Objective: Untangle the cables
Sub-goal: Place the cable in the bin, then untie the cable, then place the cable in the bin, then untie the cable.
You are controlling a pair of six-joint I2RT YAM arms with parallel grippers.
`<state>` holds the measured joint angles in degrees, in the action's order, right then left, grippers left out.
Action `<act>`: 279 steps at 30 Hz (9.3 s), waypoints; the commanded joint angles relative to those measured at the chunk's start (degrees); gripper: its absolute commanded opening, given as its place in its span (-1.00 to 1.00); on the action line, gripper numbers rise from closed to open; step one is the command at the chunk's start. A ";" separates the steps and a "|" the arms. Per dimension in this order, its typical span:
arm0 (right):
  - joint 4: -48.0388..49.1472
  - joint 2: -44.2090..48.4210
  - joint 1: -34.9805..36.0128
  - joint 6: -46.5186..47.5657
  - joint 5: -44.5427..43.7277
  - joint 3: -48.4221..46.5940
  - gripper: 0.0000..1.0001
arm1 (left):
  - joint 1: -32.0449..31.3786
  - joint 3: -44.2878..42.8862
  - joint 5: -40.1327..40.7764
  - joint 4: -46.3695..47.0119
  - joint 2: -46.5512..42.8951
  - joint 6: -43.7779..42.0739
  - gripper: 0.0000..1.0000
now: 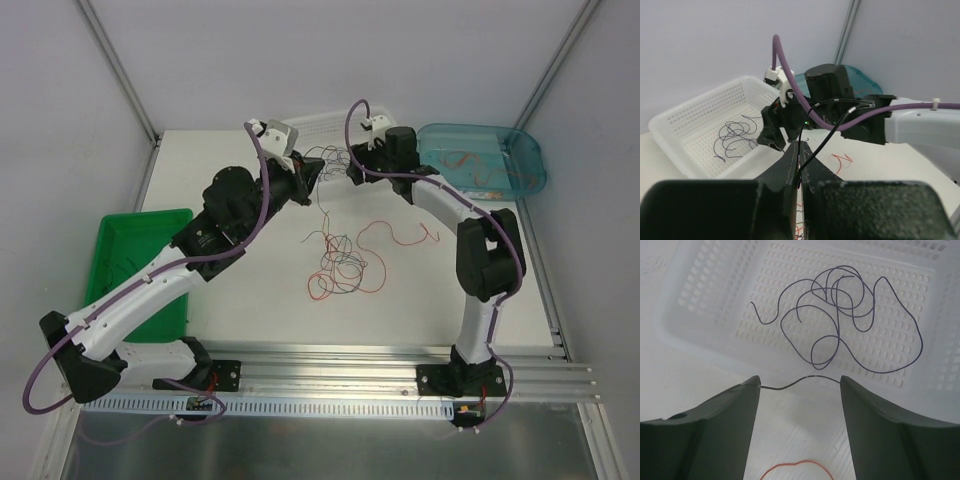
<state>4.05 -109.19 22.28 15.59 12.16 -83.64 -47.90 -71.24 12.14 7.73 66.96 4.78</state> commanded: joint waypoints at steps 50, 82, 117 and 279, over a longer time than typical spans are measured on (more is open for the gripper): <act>-5.99 15.14 5.04 -2.15 2.94 3.82 -0.10 | 1.14 11.47 -6.34 -6.94 -35.39 -4.07 -1.00; 1.13 4.69 33.44 -9.45 11.30 14.91 0.45 | 1.14 27.30 8.25 -27.68 -48.15 14.21 -1.00; -43.71 53.37 -30.35 -17.77 24.29 -7.59 -0.99 | 39.36 25.98 13.18 -33.04 -16.33 21.76 -1.00; -32.36 48.89 10.50 -14.71 -3.02 -10.77 -0.99 | 15.04 29.59 -38.52 1.84 -15.74 28.45 0.89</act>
<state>-30.17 -62.87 32.10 3.05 8.38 -95.18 -29.52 -38.81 -25.61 1.83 47.09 33.17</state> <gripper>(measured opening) 0.014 0.952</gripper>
